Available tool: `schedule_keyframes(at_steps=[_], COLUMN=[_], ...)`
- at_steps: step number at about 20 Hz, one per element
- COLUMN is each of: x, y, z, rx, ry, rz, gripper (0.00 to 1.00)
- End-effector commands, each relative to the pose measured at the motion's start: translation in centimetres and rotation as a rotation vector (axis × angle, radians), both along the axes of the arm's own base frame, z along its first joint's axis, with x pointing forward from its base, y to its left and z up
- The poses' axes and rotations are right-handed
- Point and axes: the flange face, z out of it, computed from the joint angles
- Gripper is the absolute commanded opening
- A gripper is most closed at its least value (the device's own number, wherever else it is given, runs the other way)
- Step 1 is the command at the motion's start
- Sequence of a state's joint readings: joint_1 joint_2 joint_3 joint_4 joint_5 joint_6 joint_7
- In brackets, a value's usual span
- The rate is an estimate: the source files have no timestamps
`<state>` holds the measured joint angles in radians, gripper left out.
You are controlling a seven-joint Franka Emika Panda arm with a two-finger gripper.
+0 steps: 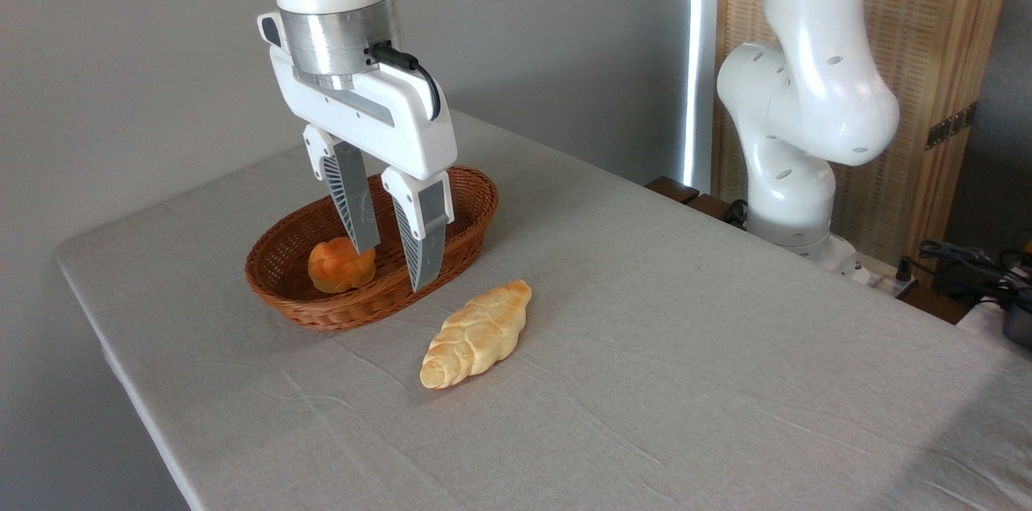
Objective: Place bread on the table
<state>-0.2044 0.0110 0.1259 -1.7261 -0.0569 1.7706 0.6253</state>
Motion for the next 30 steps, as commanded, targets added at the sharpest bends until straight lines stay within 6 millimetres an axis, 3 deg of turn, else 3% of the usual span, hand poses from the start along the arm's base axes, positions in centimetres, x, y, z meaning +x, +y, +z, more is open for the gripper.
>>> schedule_keyframes(at_steps=[1,21,24,30], x=[0.0,0.4,-0.1,-1.7], y=[-0.3,-1.3,-3.6,-11.1], z=[0.4,-0.2,-1.0,-4.0], rx=[-0.016,-0.026,-0.048,-0.112], ry=[0.004,-0.054,-0.047,-0.048], rz=[-0.003,-0.002,-0.034,-0.097], gripper=[1.00,1.00,1.00,1.00])
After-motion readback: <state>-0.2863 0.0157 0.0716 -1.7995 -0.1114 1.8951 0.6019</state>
